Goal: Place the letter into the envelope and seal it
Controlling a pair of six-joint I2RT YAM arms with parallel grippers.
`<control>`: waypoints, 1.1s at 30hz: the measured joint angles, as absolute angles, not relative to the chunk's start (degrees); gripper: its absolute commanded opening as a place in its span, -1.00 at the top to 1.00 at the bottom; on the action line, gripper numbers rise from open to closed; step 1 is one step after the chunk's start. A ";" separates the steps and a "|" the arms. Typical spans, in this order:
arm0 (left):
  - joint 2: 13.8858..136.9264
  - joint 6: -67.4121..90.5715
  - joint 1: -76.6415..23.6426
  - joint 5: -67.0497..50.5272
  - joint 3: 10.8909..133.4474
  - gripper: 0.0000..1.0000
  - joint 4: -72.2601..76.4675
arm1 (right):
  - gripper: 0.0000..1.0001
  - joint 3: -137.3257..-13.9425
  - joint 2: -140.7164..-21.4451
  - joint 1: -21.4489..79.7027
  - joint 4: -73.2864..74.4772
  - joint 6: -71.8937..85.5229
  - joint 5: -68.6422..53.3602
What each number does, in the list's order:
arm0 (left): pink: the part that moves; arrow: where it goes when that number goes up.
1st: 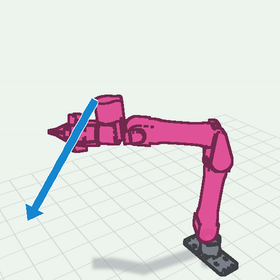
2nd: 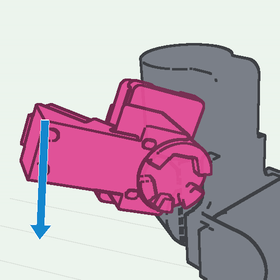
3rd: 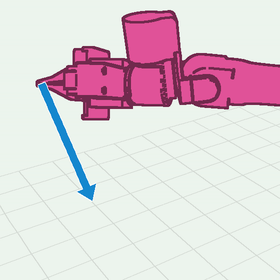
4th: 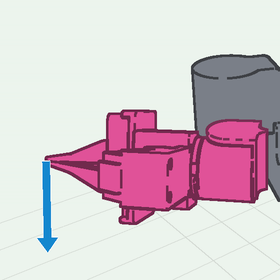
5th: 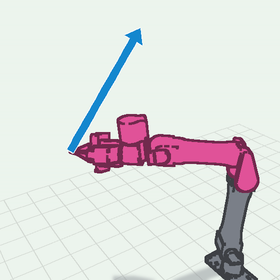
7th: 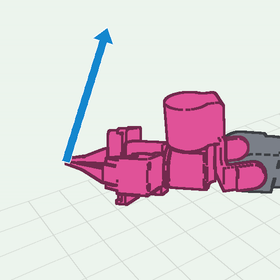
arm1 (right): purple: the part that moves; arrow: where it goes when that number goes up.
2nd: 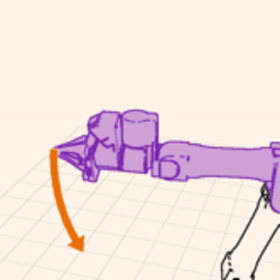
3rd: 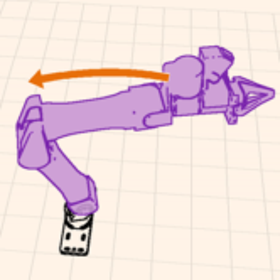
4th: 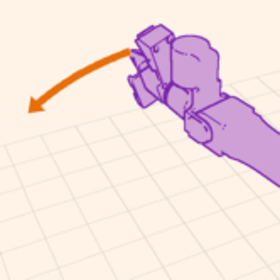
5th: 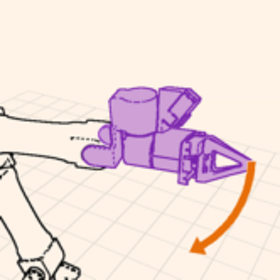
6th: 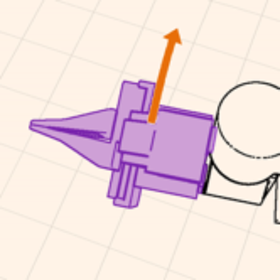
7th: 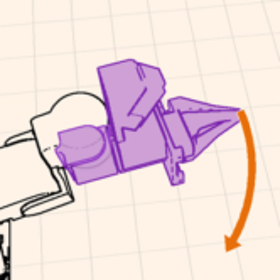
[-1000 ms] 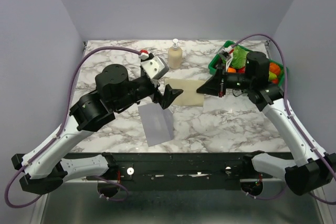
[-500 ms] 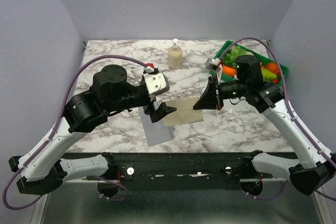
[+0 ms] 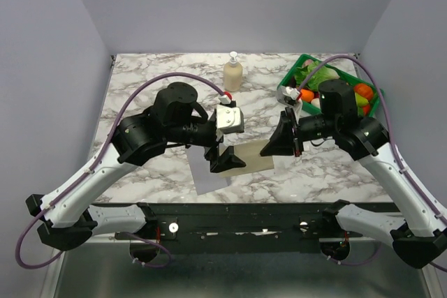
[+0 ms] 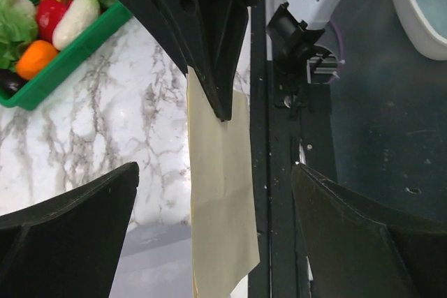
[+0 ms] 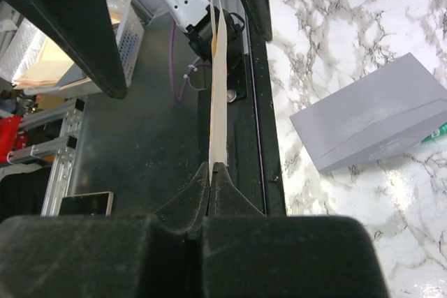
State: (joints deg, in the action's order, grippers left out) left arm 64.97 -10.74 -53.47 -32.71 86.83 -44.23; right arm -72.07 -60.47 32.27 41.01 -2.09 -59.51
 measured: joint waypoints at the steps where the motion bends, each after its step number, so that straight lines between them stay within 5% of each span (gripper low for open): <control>1: 65.23 -10.68 -53.47 -33.50 86.59 -0.88 -44.27 | 0.99 -72.10 -60.05 32.27 41.17 -2.24 -59.59; 8: 66.83 -9.80 -53.47 -38.48 85.14 -0.53 -44.27 | 0.99 -72.75 -58.57 32.32 41.80 -3.07 -59.72; 11: 67.44 -9.45 -53.47 -39.68 84.93 -0.20 -44.25 | 0.99 -72.82 -58.35 32.32 41.87 -3.09 -59.72; 16: 68.66 -8.99 -53.47 -41.17 84.62 0.96 -44.21 | 0.81 -72.82 -58.19 32.32 42.19 -3.14 -59.68; 18: 69.06 -8.54 -53.45 -41.23 84.62 1.00 -44.23 | 0.48 -72.82 -58.00 32.32 42.19 -3.16 -59.66; 19: 69.25 -8.27 -53.30 -41.19 84.60 1.00 -44.16 | 0.06 -72.82 -57.82 32.32 42.17 -3.09 -59.61; 22: 69.28 -7.40 -53.06 -41.06 83.94 1.00 -43.51 | -0.69 -72.82 -56.75 32.32 41.34 -2.11 -58.41; 23: 68.90 -6.59 -52.77 -40.66 82.94 1.00 -42.46 | -0.81 -72.79 -56.10 32.32 40.69 -1.50 -57.60; 25: 67.79 -4.93 -52.23 -39.70 80.38 1.00 -40.73 | -0.99 -72.38 -54.52 32.32 37.58 0.19 -54.87; 33: 48.27 13.50 -49.87 -29.93 58.30 1.00 -12.29 | -1.00 -65.06 -44.77 32.32 22.06 11.38 -42.61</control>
State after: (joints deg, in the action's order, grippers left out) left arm 48.27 13.50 -49.87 -29.93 58.30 -12.29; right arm -65.06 -44.77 32.32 22.06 11.38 -42.61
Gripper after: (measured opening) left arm 0.009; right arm 0.997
